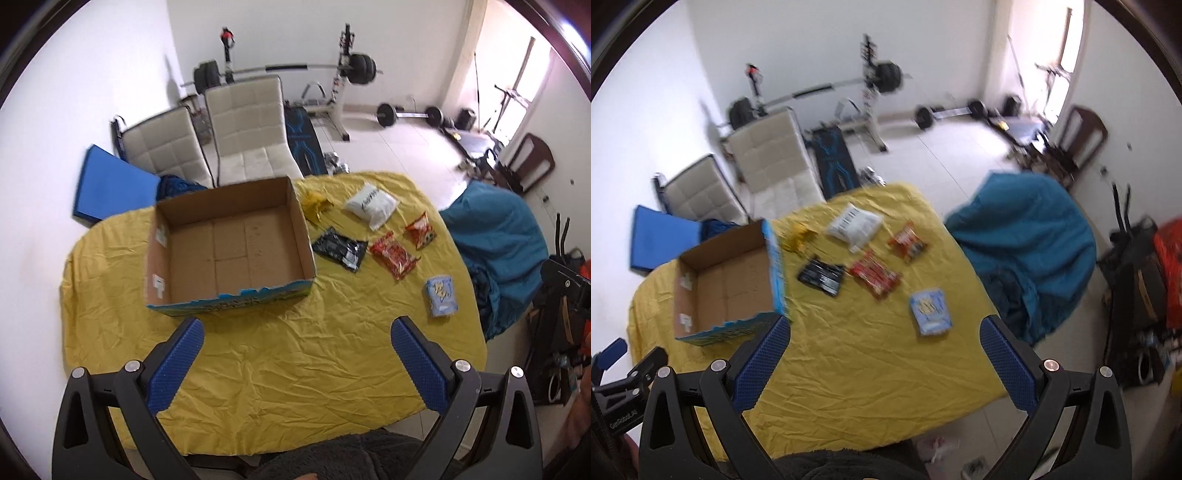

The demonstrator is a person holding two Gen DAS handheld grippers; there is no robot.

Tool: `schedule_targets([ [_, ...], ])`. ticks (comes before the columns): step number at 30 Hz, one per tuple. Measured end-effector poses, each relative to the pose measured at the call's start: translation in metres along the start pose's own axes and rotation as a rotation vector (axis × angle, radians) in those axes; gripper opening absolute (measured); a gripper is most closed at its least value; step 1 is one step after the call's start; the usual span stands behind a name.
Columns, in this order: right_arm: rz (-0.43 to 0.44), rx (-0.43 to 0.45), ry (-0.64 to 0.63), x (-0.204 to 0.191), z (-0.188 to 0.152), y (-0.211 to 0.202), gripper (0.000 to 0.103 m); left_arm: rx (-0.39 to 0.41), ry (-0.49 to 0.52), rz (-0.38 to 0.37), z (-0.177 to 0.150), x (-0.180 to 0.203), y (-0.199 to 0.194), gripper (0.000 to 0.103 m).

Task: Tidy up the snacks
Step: 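Grasp the black bag with the left tool while the right tool grasps the blue cartoon pack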

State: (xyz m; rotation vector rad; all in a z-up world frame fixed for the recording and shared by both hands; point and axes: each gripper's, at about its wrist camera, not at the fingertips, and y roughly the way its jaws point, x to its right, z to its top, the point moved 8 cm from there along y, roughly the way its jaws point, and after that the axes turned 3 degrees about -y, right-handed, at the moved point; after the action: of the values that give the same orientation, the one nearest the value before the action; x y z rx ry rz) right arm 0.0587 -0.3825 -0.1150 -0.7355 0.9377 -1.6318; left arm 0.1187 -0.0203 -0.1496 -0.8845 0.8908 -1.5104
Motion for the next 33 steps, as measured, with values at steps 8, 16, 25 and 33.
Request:
schedule_targets([
  [8,-0.082,-0.284,-0.007,0.065,-0.026,0.173,0.103,-0.224,-0.097,-0.102,-0.002,0.038,0.118,0.103],
  [16,-0.043,-0.542,-0.057,0.085,-0.065,0.355,0.102,-0.471,-0.186,-0.087,-0.013,0.101,0.235,0.103],
  [25,0.061,-0.706,-0.029,0.089,-0.097,0.415,0.06,-0.622,-0.334,-0.042,0.03,0.138,0.336,0.103],
  [33,0.086,-0.635,-0.079,0.103,-0.05,0.412,0.055,-0.699,-0.561,0.054,0.06,0.105,0.399,0.103],
])
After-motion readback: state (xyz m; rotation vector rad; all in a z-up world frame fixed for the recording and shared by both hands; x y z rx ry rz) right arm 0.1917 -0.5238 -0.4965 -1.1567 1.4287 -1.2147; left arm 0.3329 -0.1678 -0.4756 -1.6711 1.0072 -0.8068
